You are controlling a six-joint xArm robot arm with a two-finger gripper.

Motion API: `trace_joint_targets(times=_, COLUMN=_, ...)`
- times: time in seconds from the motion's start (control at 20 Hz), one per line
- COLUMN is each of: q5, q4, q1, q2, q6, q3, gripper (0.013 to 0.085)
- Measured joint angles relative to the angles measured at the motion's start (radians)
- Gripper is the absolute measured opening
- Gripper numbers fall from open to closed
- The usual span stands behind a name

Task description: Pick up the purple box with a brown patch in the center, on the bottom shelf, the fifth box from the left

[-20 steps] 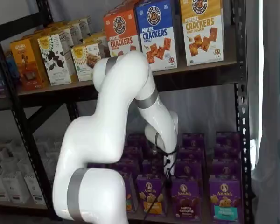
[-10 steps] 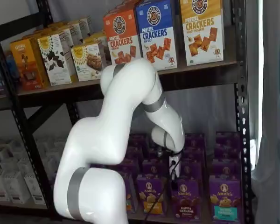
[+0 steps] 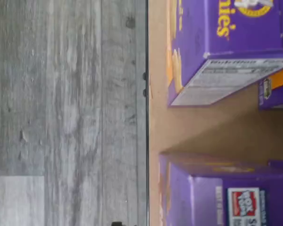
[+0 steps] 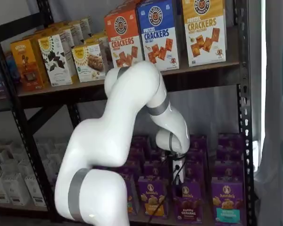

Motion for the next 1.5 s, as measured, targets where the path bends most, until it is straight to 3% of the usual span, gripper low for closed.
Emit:
trace_joint_targets(times=0.3, q5=0.003, q4=-0.001, q1=-0.010, q2=-0.008, q6=-0.010, q3=0.015, gripper=0.0850)
trace_joint_targets(times=0.4, q5=-0.004, q4=0.014, q1=-0.013, q2=-0.014, q6=-0.027, q3=0.025, gripper=0.0770)
trace_joint_targets(times=0.8, q5=-0.005, q4=0.035, q1=-0.011, q2=-0.032, q6=-0.045, q3=0.055, gripper=0.0610)
trace_joint_targets(times=1.0, q5=-0.045, q4=0.047, q1=-0.001, q2=-0.035, q6=-0.048, q3=0.078, gripper=0.0610)
trace_joint_targets(times=1.35, q5=-0.124, q4=0.166, q1=0.018, q2=-0.034, q6=-0.144, q3=0.105, gripper=0.0610)
trace_joint_targets(times=1.5, q5=-0.132, q4=0.188, q1=0.019, q2=-0.033, q6=-0.164, q3=0.106, gripper=0.0610)
